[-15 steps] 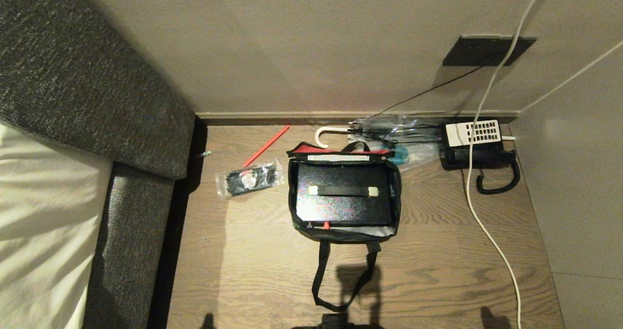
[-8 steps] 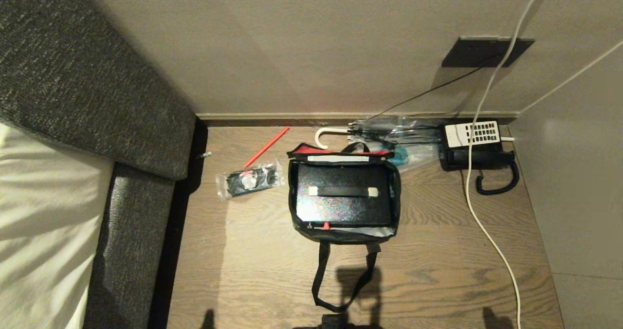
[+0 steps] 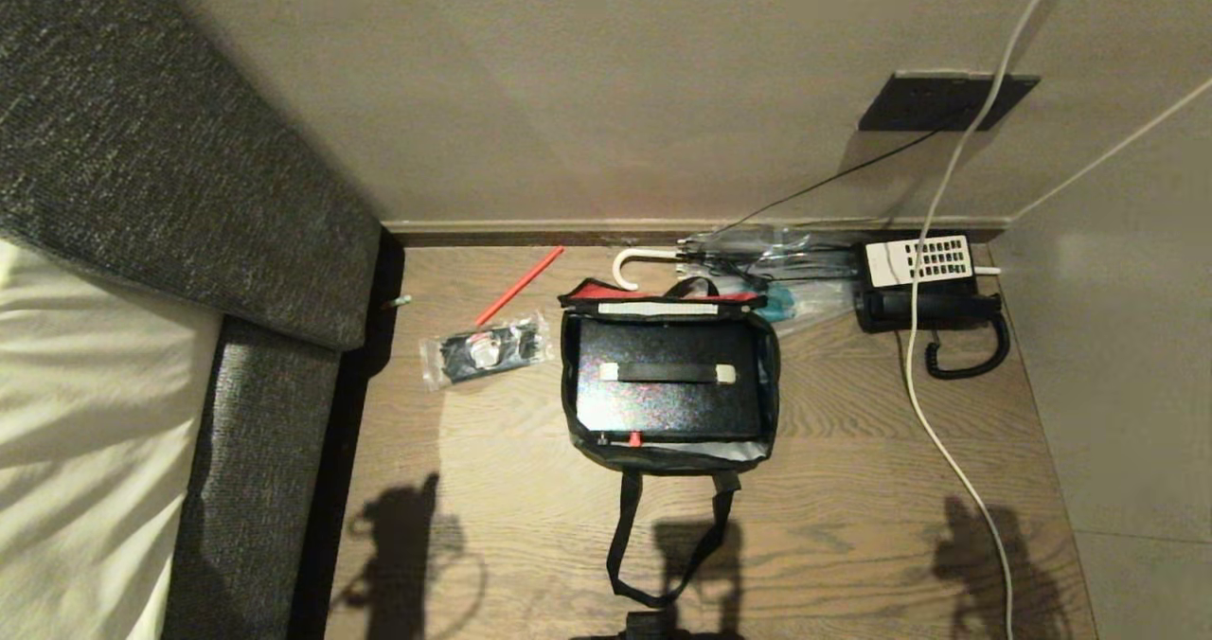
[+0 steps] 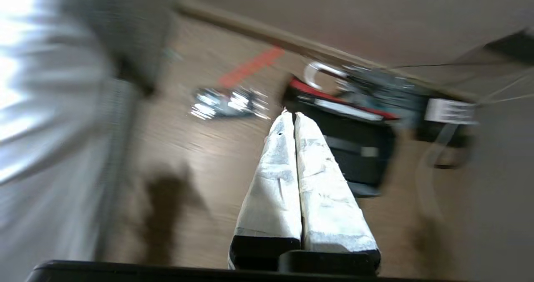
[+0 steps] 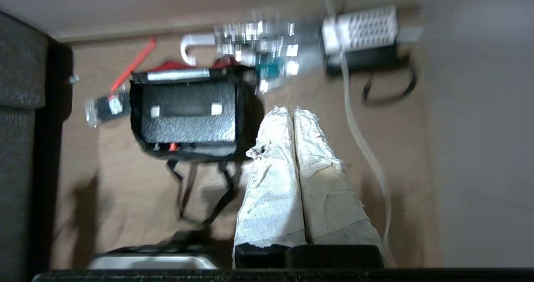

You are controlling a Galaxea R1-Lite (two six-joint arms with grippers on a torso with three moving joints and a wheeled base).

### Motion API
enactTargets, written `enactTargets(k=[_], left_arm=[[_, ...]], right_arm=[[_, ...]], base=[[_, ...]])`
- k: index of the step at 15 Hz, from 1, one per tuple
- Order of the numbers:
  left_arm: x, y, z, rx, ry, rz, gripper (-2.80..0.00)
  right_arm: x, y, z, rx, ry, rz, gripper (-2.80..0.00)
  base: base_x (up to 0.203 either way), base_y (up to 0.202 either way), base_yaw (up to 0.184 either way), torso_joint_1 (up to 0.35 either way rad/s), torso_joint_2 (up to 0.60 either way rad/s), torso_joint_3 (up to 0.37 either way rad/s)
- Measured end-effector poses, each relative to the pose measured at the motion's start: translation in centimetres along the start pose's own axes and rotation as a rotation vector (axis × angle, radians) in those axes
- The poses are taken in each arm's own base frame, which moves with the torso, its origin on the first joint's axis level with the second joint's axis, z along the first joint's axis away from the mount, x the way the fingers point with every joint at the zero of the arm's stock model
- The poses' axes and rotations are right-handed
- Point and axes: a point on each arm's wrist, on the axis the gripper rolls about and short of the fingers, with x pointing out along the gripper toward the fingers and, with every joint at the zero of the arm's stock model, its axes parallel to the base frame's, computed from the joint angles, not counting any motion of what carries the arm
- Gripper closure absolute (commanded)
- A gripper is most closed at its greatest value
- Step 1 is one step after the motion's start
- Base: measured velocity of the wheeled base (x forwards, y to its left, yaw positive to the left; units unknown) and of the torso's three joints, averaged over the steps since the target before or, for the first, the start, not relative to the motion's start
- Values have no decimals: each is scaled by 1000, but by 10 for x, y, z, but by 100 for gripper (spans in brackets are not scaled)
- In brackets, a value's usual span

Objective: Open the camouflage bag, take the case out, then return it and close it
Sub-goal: Close the top of the storage box

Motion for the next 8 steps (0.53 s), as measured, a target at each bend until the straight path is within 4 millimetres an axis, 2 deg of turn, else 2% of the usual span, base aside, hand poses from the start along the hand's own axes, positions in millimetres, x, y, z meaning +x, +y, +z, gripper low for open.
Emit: enactTargets(k=[2, 4, 6, 8], left_arm=[[61, -3, 28, -122, 135, -42, 0], [124, -7, 37, -253, 286, -91, 0], [171, -22, 29, -394, 453, -185, 0], [208, -36, 7, -466, 592, -215, 0]], right_arm=[[68, 2, 36, 44, 149, 3, 0], [143, 0, 49, 84, 295, 17, 0], [204, -2, 44, 119, 422, 26, 0], [249, -5, 29, 140, 525, 19, 0]], base=[[0, 0, 0, 0, 0, 0], [0, 0, 0, 0, 0, 0], [0, 0, 0, 0, 0, 0], [0, 0, 0, 0, 0, 0]])
